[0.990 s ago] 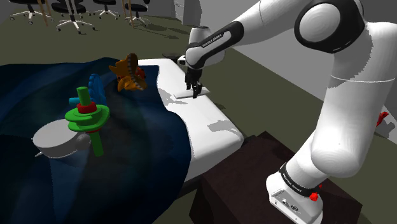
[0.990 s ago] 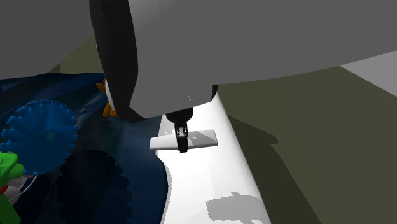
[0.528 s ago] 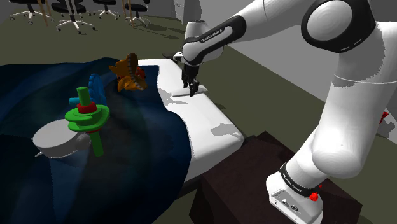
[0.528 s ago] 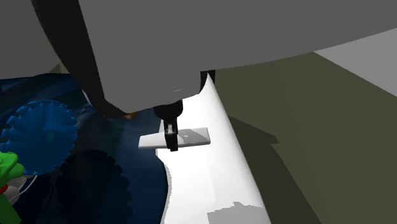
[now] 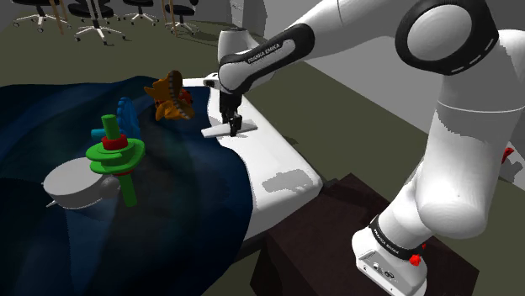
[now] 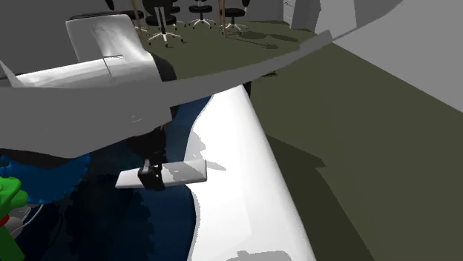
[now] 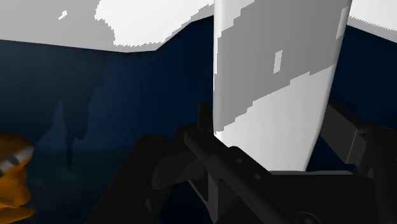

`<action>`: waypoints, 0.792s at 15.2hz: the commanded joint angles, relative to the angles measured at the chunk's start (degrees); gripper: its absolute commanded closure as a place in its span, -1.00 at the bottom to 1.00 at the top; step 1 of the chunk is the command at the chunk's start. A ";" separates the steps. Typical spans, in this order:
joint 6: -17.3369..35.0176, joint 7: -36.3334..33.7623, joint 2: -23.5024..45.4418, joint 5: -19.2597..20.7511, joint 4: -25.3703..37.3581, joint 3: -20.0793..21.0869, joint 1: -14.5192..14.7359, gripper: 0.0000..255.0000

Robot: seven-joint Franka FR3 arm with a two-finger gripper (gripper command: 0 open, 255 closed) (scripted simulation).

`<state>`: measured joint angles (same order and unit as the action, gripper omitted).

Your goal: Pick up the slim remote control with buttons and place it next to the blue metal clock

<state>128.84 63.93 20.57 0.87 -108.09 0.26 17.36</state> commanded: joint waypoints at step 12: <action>-5.96 -15.60 9.04 2.20 14.79 3.69 11.20 1.00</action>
<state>123.49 49.44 28.71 2.91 -94.81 3.74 27.75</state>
